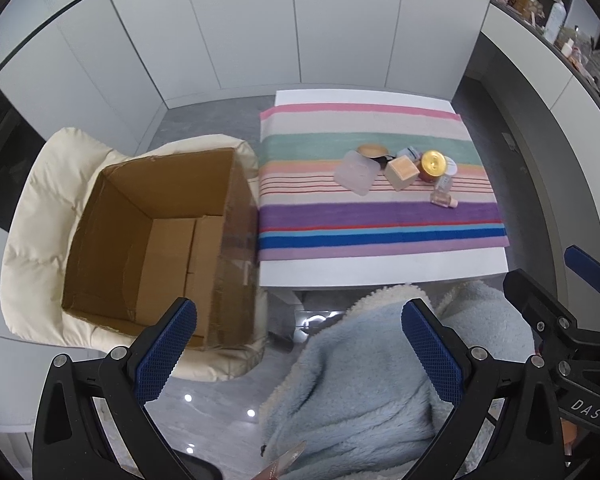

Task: Organize objects
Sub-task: 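Move both tools from the box toward the cosmetics on the striped cloth, then grasp the frosted square lid with the left tool while the right tool grasps the clear bottle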

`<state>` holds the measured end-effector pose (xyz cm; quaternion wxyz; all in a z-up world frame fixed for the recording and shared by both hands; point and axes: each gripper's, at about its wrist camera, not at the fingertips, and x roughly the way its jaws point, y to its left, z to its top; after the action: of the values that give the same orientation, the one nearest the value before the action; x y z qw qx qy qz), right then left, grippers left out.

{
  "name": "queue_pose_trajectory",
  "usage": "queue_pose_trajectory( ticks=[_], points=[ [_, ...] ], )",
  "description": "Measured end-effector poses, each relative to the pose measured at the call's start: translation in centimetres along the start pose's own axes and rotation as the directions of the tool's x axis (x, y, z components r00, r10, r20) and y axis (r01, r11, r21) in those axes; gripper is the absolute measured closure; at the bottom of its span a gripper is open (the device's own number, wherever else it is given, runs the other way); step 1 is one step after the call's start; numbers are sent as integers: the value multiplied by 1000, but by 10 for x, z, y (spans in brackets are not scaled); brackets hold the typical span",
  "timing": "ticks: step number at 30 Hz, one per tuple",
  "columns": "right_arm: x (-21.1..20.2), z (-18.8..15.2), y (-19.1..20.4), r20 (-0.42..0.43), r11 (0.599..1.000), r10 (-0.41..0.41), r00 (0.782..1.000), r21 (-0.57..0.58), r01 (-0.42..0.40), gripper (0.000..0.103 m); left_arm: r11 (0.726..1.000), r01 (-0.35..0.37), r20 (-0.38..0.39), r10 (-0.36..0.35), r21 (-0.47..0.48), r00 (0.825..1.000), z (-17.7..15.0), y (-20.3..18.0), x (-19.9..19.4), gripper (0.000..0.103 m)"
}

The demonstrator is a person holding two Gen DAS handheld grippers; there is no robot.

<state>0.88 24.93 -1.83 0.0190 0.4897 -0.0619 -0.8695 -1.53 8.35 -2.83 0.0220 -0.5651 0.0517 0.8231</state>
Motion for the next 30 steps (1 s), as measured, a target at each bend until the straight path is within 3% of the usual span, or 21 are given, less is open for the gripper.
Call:
queue_pose_trajectory(
  ticks=[17,25,30],
  points=[
    [6,-5,-99,-3,994,-1,1000,108,2,0,995,33,-3,-33,96,999,23,-97,28,0],
    [16,-6,-133,-6,991,-11,1000,135,12,0,990,-1,57,-7,140,998,35,-125,41,0],
    [24,-6,-147,-4,990,-10,1000,143,10,0,994,45,114,-57,104,992,44,-133,49,0]
  ],
)
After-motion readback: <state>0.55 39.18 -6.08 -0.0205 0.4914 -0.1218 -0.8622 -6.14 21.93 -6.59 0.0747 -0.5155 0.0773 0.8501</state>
